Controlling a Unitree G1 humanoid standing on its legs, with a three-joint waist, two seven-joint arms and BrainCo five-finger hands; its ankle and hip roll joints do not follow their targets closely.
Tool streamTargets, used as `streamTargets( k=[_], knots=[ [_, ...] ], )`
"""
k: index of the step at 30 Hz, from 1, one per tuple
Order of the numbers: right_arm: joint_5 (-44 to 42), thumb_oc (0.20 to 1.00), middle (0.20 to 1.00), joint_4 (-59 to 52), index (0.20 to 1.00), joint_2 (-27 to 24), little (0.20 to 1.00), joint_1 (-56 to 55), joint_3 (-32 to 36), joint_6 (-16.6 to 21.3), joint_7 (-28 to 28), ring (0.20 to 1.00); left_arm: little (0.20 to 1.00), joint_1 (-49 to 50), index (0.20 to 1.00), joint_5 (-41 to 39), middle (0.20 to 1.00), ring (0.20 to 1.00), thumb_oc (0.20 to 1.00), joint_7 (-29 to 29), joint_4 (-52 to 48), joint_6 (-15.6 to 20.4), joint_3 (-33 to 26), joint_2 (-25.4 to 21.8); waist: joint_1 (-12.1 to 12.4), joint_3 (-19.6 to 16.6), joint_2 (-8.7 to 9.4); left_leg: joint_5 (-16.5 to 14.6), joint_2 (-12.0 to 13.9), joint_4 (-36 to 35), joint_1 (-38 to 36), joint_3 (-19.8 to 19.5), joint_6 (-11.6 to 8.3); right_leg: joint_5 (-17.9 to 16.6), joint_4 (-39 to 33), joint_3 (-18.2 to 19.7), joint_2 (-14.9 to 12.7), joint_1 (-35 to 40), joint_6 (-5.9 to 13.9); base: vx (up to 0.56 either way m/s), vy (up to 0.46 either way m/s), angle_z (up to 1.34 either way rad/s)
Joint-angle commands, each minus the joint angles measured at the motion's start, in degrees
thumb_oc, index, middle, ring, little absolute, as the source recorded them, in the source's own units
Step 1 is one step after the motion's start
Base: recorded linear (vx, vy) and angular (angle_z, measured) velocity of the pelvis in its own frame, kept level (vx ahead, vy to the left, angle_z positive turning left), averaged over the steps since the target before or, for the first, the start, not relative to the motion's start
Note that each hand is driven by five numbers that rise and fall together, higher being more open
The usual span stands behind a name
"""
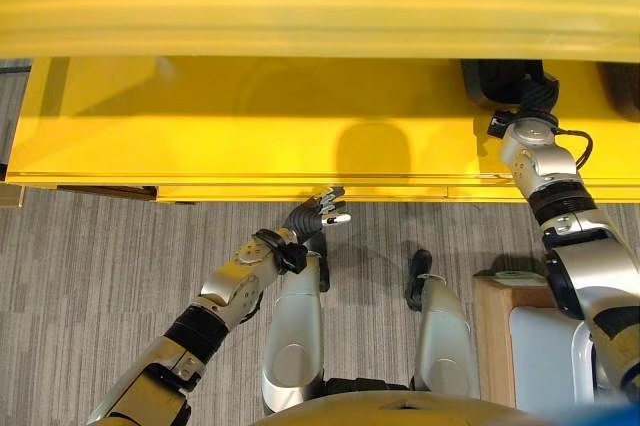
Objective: Move parts from the plastic box to the shelf.
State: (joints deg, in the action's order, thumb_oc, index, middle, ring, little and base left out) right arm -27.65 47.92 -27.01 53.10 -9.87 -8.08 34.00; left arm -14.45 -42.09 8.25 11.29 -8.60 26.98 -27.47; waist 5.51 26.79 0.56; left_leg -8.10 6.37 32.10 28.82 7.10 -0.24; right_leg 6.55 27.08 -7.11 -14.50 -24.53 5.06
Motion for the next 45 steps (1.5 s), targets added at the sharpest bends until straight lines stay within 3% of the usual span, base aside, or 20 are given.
streamTargets(
  k=[1,2,3,12,20,21,22,24,32,35,36,38,45],
  knots=[
    [-1.6,0.297,0.297,5.6,0.297,4.1,0.297,-6.7,-2.4,-4.2,-1.3,0.297,1.000,-0.4,1.000,-1.4,1.000,1.000,1.000,-0.8,-3.8,3.5,0.4,2.1,1.6,3.0,-3.30,-3.0,-1.8,-3.4,-3.4,-2.0,0.91,2.8,4.4,-1.3,1.6,1.6,0.06,0.00,0.000,0.00],
    [-0.7,0.818,0.818,5.8,0.818,4.2,0.818,-6.8,-2.7,-4.3,-0.3,0.818,1.000,-0.5,1.000,-1.4,1.000,1.000,1.000,-0.7,-3.4,3.7,0.4,2.2,1.7,3.0,-3.18,-3.0,-1.7,-3.4,-3.5,-1.9,0.93,2.8,4.3,-1.4,1.5,1.8,0.06,0.00,0.000,0.00],
    [-0.2,1.000,1.000,6.0,1.000,4.2,1.000,-6.9,-2.7,-4.3,0.1,1.000,1.000,-0.5,1.000,-1.2,1.000,1.000,1.000,-0.7,-3.3,3.8,0.6,2.3,1.7,3.0,-3.06,-3.0,-1.7,-3.5,-3.7,-2.0,0.95,2.8,4.2,-1.5,1.5,2.1,0.07,0.00,0.000,0.00],
    [-1.1,1.000,1.000,4.4,1.000,4.2,1.000,-8.3,-1.9,-0.2,3.7,1.000,1.000,-0.1,1.000,-0.2,1.000,1.000,1.000,-1.5,-3.4,3.9,0.9,2.0,1.7,3.0,-2.18,-2.8,-1.3,-4.3,-4.5,-1.9,0.96,2.8,3.2,-1.8,1.9,3.5,0.23,0.00,0.000,0.00],
    [-2.2,1.000,1.000,0.1,1.000,3.7,1.000,-9.8,0.1,0.6,5.8,1.000,1.000,1.0,1.000,-0.3,1.000,1.000,1.000,-0.7,-3.6,4.0,0.5,2.0,1.0,3.0,-2.12,-2.4,-1.3,-5.9,-6.7,-1.2,0.74,2.0,0.5,-1.4,2.1,5.8,0.64,-0.01,0.004,0.00],
    [-2.4,1.000,1.000,-0.3,1.000,3.6,1.000,-9.7,0.4,0.8,5.8,1.000,1.000,0.9,1.000,-0.3,1.000,1.000,1.000,-0.7,-3.6,4.2,0.6,2.0,0.9,3.0,-2.18,-0.8,-1.2,-6.5,-6.2,-0.8,1.07,0.6,-0.3,-1.7,2.1,5.5,0.22,0.00,0.022,-0.04],
    [-2.4,1.000,1.000,-0.3,1.000,3.6,1.000,-9.8,0.4,0.7,5.8,1.000,1.000,1.0,1.000,-0.4,1.000,1.000,1.000,-0.7,-3.6,4.2,0.6,2.0,0.9,3.0,-2.15,-2.2,-1.3,-6.2,-7.0,-1.2,0.70,1.8,0.0,-1.3,2.1,6.2,0.72,0.00,0.000,0.00],
    [-3.0,1.000,1.000,-1.2,1.000,3.6,1.000,-9.9,0.9,-0.4,4.7,1.000,1.000,0.9,1.000,-0.6,1.000,1.000,1.000,-1.0,-3.6,4.2,0.6,1.9,0.7,3.0,-2.19,-0.6,-1.2,-7.0,-6.8,-0.8,0.88,0.4,-1.2,-1.6,2.1,6.2,0.39,-0.03,0.011,0.00],
    [-6.7,1.000,1.000,-4.3,1.000,5.0,1.000,-12.7,-0.7,-2.1,-2.1,1.000,1.000,1.3,1.000,-0.5,1.000,1.000,1.000,-0.5,-3.6,3.5,-0.5,1.9,0.5,2.9,-1.84,0.1,-0.8,-8.2,-8.7,0.0,0.48,-0.3,-4.0,-1.8,1.9,9.3,0.77,0.00,0.002,-0.01],
    [-6.5,1.000,1.000,-5.4,1.000,5.3,1.000,-13.6,-1.7,-3.1,-4.8,1.000,1.000,1.5,1.000,-0.6,1.000,1.000,1.000,-0.8,-3.9,3.1,-0.9,1.9,0.5,2.8,-1.69,0.0,-0.8,-8.2,-9.0,0.1,0.46,-0.3,-4.2,-1.9,1.9,9.8,0.76,0.03,-0.001,0.00],
    [-6.4,1.000,1.000,-6.1,1.000,5.6,1.000,-14.1,-2.6,-4.6,-6.4,1.000,1.000,1.7,1.000,-0.4,1.000,1.000,1.000,-0.5,-3.9,2.8,-1.3,1.9,0.7,2.7,-1.47,-1.5,-1.0,-7.4,-9.4,-0.3,0.15,1.0,-3.7,-1.6,1.8,10.5,1.22,0.10,-0.007,0.00],
    [-6.4,1.000,1.000,-5.9,1.000,5.7,1.000,-14.1,-3.1,-6.4,-7.8,1.000,1.000,1.5,1.000,0.0,1.000,1.000,1.000,-0.3,-4.1,2.2,-1.7,1.7,0.8,2.7,-1.43,-1.6,-1.1,-6.9,-9.2,-0.4,0.25,1.3,-3.0,-1.6,1.8,10.4,1.07,0.04,-0.004,0.00],
    [-7.1,1.000,1.000,-4.3,1.000,6.0,1.000,-14.5,-4.0,-6.7,-10.5,1.000,1.000,1.7,1.000,0.1,1.000,1.000,1.000,0.2,-4.0,1.9,-2.0,1.4,1.5,2.4,-1.20,-1.6,-1.3,-6.6,-9.0,-0.7,0.33,1.7,-2.9,-2.1,1.9,11.3,0.91,0.01,-0.009,0.01]
  ],
)
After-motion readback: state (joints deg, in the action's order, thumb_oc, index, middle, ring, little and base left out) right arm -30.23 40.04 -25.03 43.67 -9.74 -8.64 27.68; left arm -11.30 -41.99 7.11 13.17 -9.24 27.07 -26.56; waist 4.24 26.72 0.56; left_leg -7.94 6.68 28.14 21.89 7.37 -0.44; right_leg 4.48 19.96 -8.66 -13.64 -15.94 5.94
